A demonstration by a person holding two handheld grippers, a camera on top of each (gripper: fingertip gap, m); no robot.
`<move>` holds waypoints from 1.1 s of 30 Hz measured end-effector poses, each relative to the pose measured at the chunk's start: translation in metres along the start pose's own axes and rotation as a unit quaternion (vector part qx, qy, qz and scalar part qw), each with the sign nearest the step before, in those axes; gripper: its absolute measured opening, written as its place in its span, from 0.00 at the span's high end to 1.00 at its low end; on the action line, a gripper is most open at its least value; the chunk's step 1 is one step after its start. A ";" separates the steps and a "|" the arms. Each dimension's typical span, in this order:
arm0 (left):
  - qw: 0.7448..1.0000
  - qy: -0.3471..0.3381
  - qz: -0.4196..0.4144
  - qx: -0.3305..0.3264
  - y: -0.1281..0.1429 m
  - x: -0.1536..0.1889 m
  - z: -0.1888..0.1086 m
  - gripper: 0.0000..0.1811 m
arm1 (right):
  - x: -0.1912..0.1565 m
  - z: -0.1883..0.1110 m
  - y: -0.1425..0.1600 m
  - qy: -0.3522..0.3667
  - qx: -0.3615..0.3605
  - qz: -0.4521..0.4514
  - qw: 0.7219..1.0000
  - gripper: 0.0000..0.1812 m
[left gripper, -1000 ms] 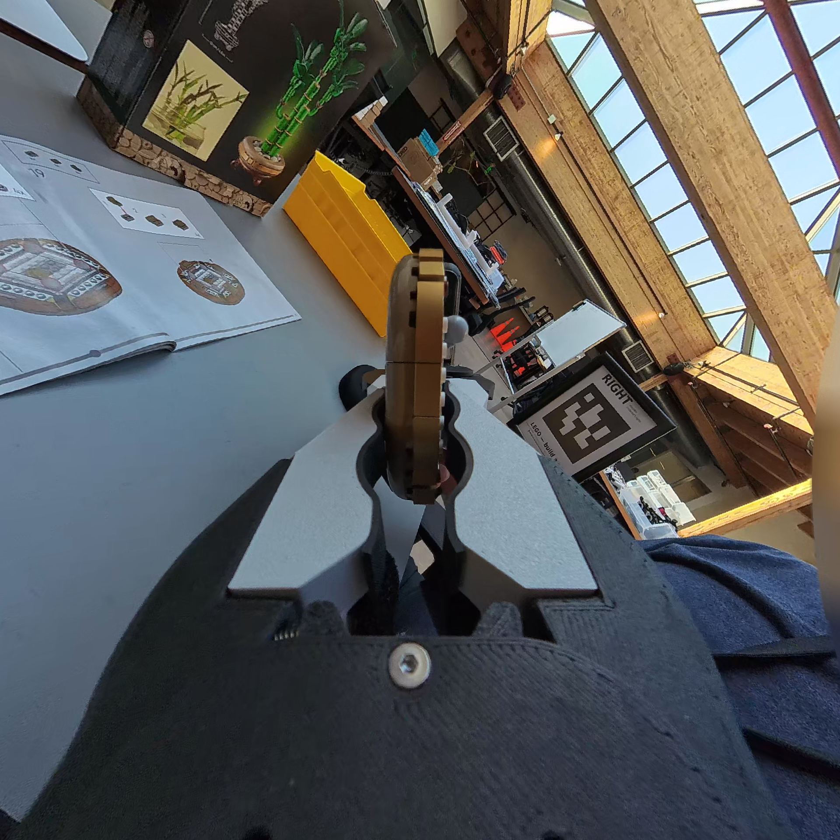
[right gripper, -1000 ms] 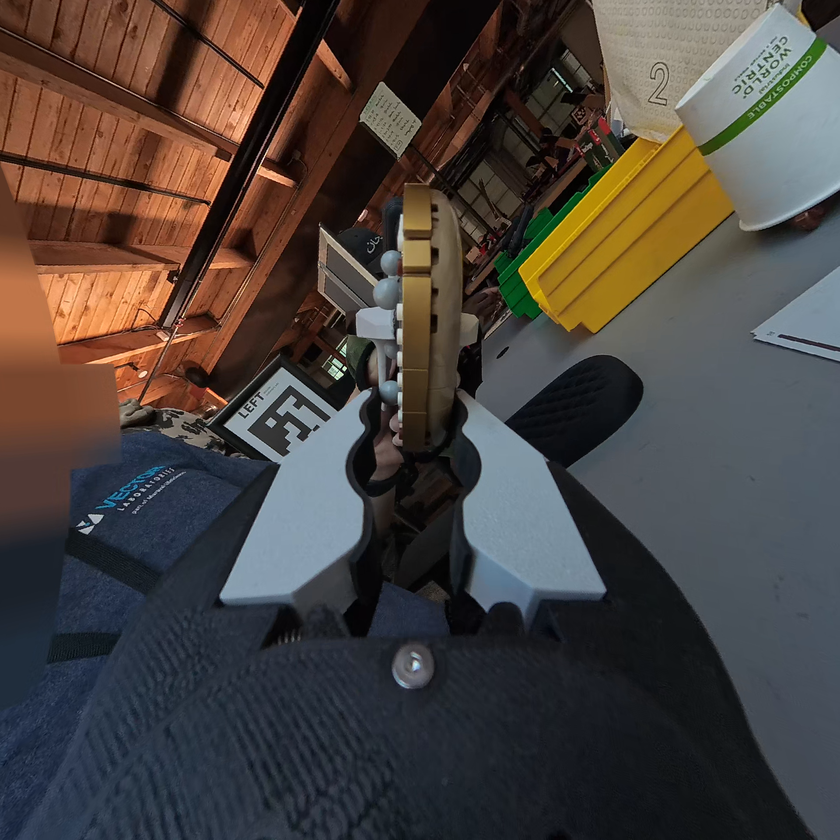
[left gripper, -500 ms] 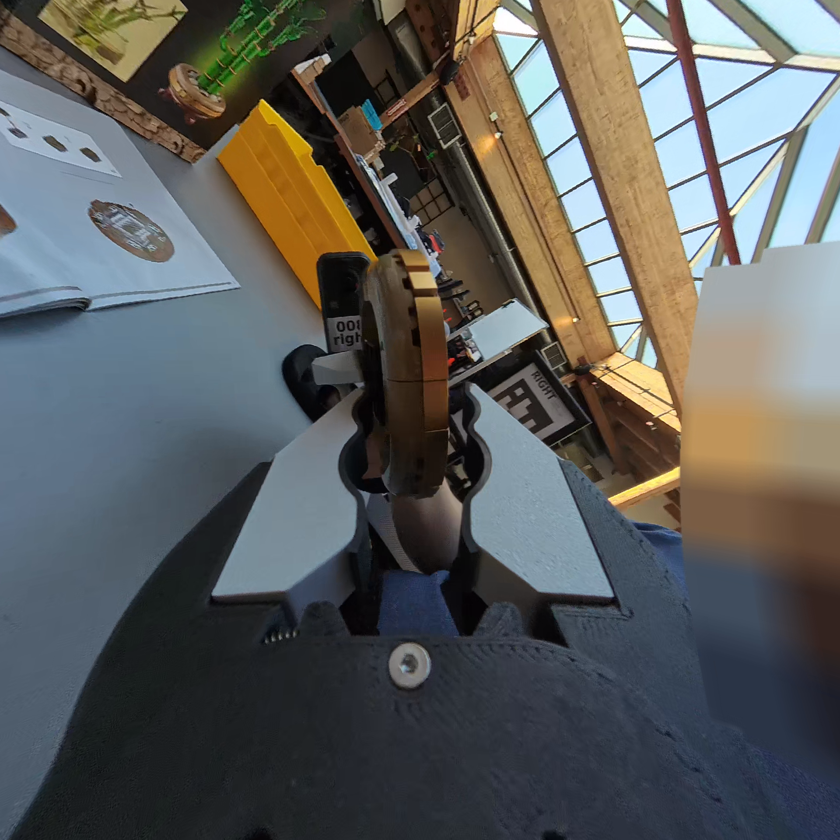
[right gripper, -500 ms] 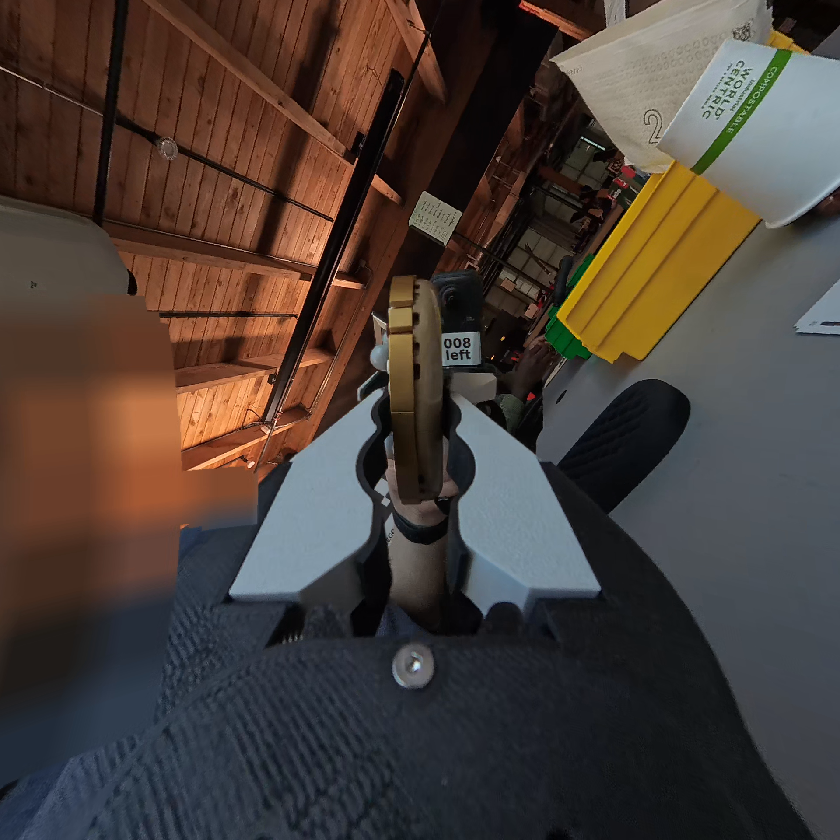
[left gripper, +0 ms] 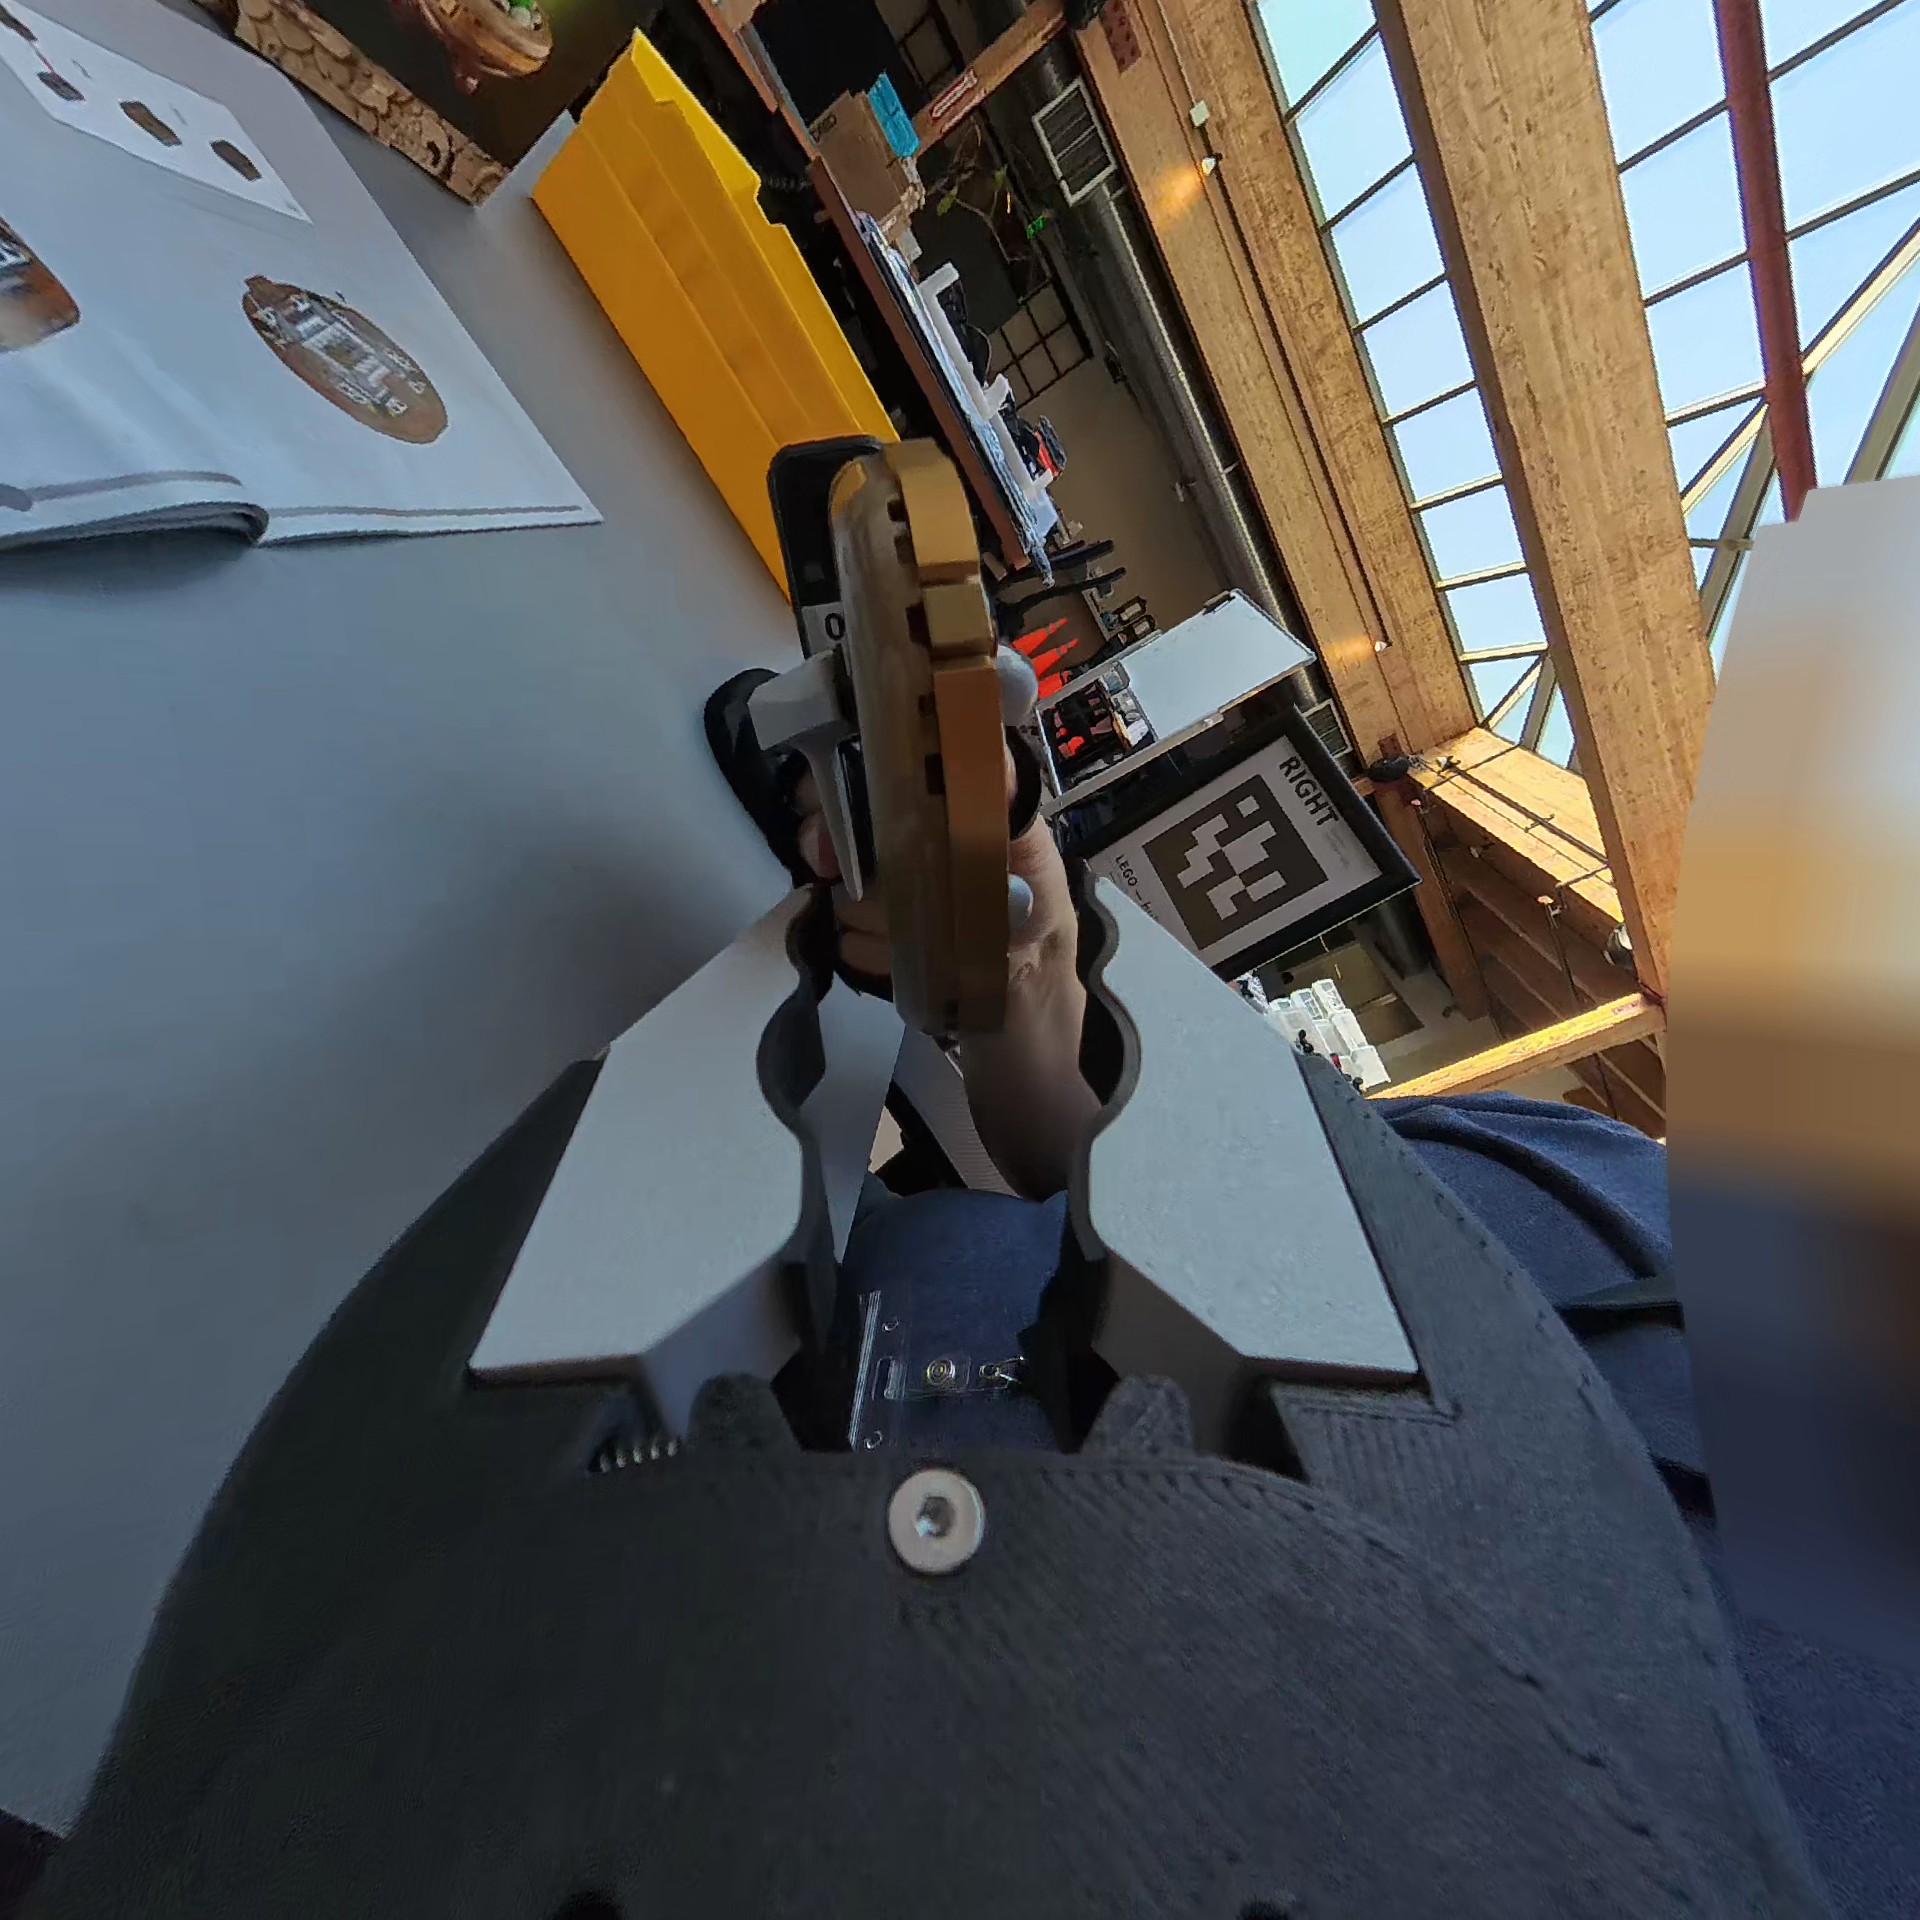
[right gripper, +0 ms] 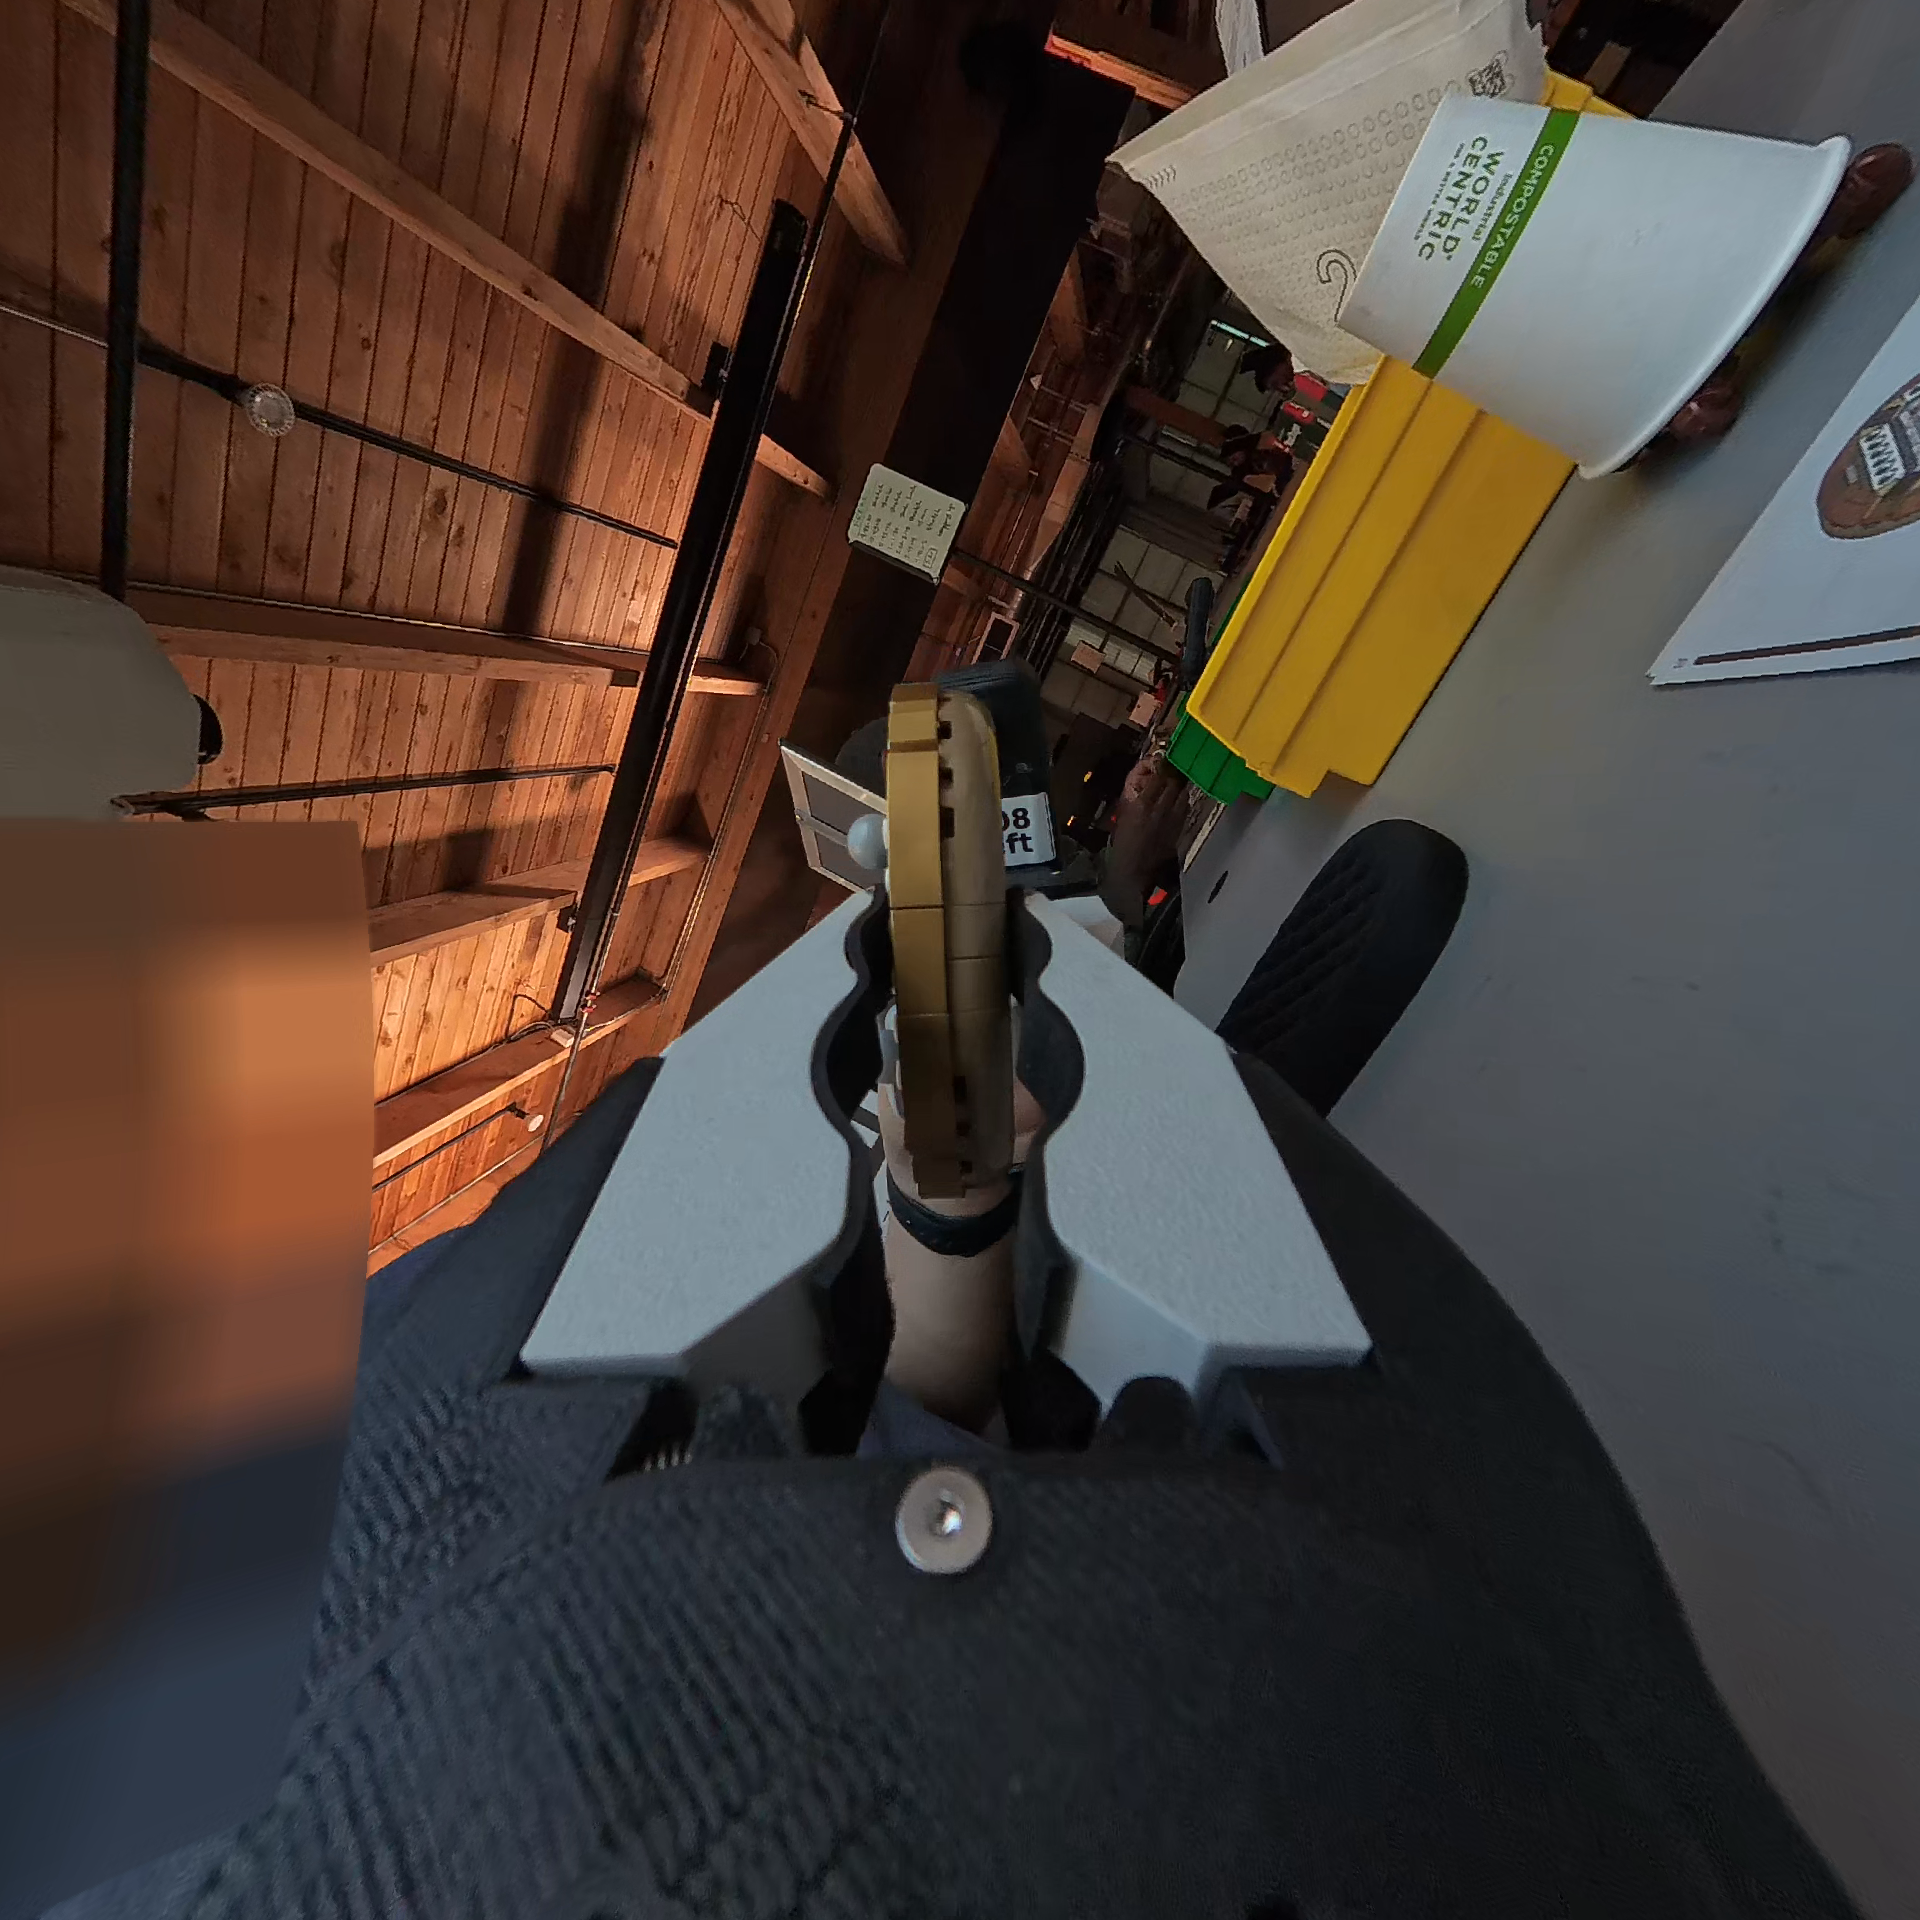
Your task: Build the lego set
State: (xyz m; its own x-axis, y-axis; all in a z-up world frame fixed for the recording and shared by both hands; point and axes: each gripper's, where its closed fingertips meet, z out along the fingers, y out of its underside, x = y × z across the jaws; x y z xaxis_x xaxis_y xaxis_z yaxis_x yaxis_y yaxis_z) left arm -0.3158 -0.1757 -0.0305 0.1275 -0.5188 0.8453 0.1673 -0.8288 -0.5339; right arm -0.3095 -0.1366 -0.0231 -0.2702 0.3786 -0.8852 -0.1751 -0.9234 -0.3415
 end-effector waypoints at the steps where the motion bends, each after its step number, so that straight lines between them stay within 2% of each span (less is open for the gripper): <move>1: 1.000 0.003 -0.006 -0.002 0.003 -0.001 0.001 0.77 | 0.001 0.000 0.000 0.001 -0.001 0.001 1.000 0.89; 4: 1.000 0.012 -0.021 -0.004 0.008 -0.003 0.004 0.85 | 0.005 0.000 0.002 0.008 -0.001 0.003 1.000 0.89; 13: 1.000 -0.003 -0.017 -0.016 0.015 -0.010 0.005 0.86 | 0.015 -0.005 0.007 0.007 0.007 0.021 1.000 0.89; 18: 0.999 0.010 -0.038 -0.011 0.018 -0.014 0.004 0.85 | 0.019 -0.007 0.012 0.009 0.001 0.027 1.000 0.89; 21: 0.998 0.013 -0.061 -0.019 0.024 -0.019 0.004 0.72 | 0.021 -0.007 0.019 0.010 -0.018 0.036 0.999 0.89; 26: 0.995 0.039 -0.088 -0.001 0.023 -0.024 0.001 0.86 | 0.029 -0.007 0.028 0.032 -0.065 0.046 0.996 0.89; 29: 0.995 0.026 -0.092 0.016 0.020 -0.032 0.002 0.89 | 0.029 -0.007 0.024 0.043 -0.084 0.022 0.995 0.89; 31: 0.995 0.017 -0.097 0.029 0.018 -0.036 0.003 0.90 | 0.027 -0.003 0.021 0.053 -0.095 -0.027 0.994 0.80; 33: 0.993 0.011 -0.108 0.048 0.016 -0.041 0.003 0.90 | 0.032 -0.003 0.015 0.094 -0.095 -0.094 0.986 0.64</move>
State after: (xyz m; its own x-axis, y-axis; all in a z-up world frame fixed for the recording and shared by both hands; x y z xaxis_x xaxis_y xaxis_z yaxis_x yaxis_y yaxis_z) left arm -0.3154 -0.1669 -0.0733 0.0580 -0.3364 0.9399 0.2801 -0.8982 -0.3388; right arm -0.3178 -0.1391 -0.0574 -0.0657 0.5431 -0.8371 -0.0196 -0.8395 -0.5431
